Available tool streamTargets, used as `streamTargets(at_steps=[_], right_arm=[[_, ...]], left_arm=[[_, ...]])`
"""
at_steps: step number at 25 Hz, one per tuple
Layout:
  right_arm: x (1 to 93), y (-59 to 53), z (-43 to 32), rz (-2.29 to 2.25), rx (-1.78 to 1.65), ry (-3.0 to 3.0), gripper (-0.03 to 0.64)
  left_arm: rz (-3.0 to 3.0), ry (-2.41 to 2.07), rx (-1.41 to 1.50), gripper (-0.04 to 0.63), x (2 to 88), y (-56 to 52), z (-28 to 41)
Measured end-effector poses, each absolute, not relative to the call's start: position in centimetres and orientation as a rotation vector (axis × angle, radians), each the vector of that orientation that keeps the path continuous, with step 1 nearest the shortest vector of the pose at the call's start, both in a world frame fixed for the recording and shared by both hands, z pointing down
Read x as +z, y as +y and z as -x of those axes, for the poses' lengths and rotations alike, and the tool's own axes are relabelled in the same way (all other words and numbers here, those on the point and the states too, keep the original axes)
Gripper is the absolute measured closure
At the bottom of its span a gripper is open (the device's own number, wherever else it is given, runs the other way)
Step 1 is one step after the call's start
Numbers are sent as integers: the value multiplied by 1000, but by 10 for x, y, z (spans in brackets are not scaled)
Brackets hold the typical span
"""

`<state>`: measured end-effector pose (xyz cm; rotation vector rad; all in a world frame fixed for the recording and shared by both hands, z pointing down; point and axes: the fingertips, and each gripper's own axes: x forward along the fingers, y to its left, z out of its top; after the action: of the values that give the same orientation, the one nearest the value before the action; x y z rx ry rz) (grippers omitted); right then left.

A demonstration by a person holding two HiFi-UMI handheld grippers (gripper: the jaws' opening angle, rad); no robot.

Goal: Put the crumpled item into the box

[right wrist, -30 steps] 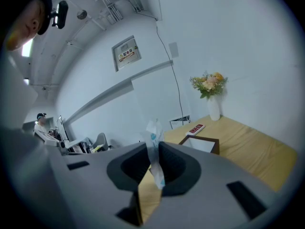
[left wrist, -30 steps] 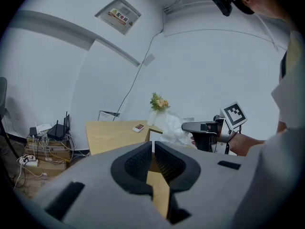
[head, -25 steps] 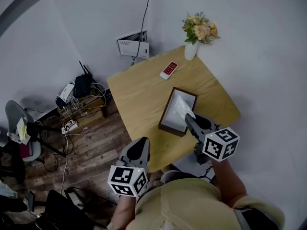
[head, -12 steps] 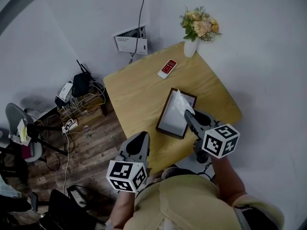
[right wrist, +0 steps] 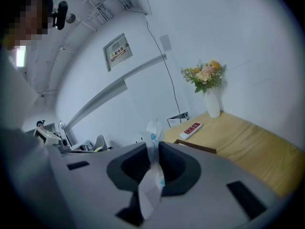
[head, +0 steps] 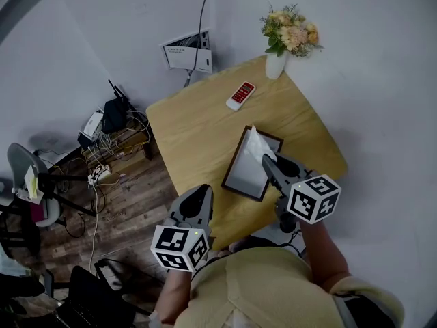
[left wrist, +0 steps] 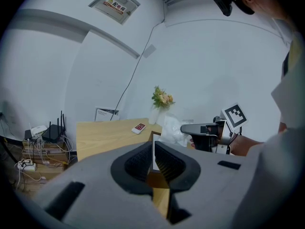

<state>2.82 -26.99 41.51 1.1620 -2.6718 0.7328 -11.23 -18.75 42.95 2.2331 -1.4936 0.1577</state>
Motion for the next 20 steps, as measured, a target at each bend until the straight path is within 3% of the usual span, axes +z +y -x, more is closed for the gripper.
streamTargets(at_steps=[20], right_arm=[[435,-288,-19,-1096,749,-2650,557]], left_arm=[[-2181,-1498,181,560,444,-204,115]])
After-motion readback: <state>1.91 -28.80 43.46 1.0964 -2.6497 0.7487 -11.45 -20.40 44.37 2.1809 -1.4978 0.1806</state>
